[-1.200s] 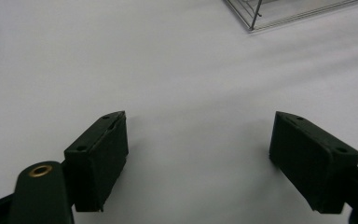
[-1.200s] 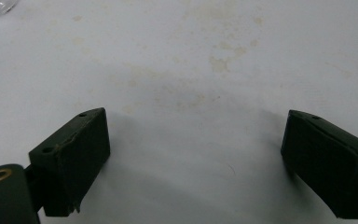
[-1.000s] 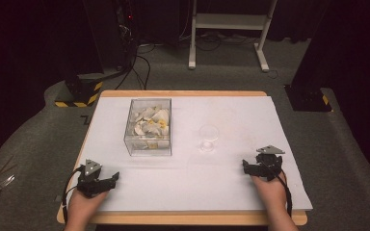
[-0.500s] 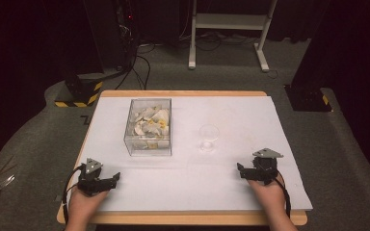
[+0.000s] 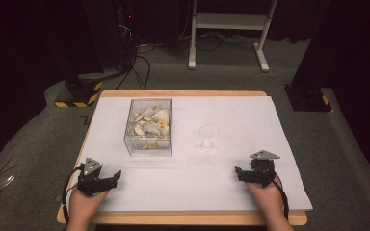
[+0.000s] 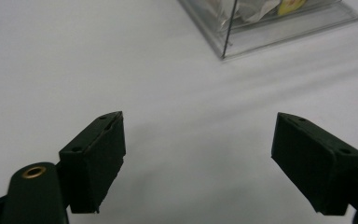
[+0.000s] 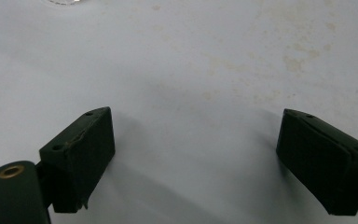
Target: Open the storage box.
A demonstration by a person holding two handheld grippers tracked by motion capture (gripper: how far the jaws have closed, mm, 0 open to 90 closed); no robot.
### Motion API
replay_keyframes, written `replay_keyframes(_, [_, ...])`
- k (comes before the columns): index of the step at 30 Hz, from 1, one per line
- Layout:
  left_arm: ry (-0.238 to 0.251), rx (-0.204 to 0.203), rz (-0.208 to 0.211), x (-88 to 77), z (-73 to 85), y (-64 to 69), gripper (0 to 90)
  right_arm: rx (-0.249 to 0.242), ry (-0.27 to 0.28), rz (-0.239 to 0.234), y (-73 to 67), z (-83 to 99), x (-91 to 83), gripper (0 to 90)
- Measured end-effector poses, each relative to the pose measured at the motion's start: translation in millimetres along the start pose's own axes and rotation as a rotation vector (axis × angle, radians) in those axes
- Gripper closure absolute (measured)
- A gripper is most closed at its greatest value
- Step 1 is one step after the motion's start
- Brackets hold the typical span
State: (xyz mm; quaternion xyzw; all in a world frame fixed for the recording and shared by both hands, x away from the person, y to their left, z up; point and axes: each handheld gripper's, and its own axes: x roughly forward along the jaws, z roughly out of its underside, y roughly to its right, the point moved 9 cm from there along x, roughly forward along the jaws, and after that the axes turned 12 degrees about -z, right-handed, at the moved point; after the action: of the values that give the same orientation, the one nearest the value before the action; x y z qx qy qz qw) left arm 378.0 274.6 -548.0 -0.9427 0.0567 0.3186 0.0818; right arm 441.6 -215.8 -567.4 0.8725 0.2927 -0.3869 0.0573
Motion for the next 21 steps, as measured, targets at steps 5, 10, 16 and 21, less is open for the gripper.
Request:
replay_keyframes(5, [0.026, 0.05, 0.01, -4.1, -5.1, 7.8, 16.1, -0.002, 0.007, 0.008, -0.1, 0.7, -0.1, 11.5])
replay_keyframes(10, [0.038, 0.065, 0.051, -7.3, -10.7, 17.8, 15.4, 0.007, 0.01, 0.001, -0.2, 1.0, -0.1, 11.5])
replay_keyframes(16, [0.054, 0.054, 0.082, -11.1, -16.7, 27.2, 15.3, 0.007, 0.01, 0.001, -0.2, 1.1, -0.1, 11.5])
replay_keyframes(21, [0.065, 0.072, 0.106, -13.5, -19.5, 37.7, 14.9, 0.006, 0.011, -0.002, 0.0, 1.1, -0.3, 11.7])
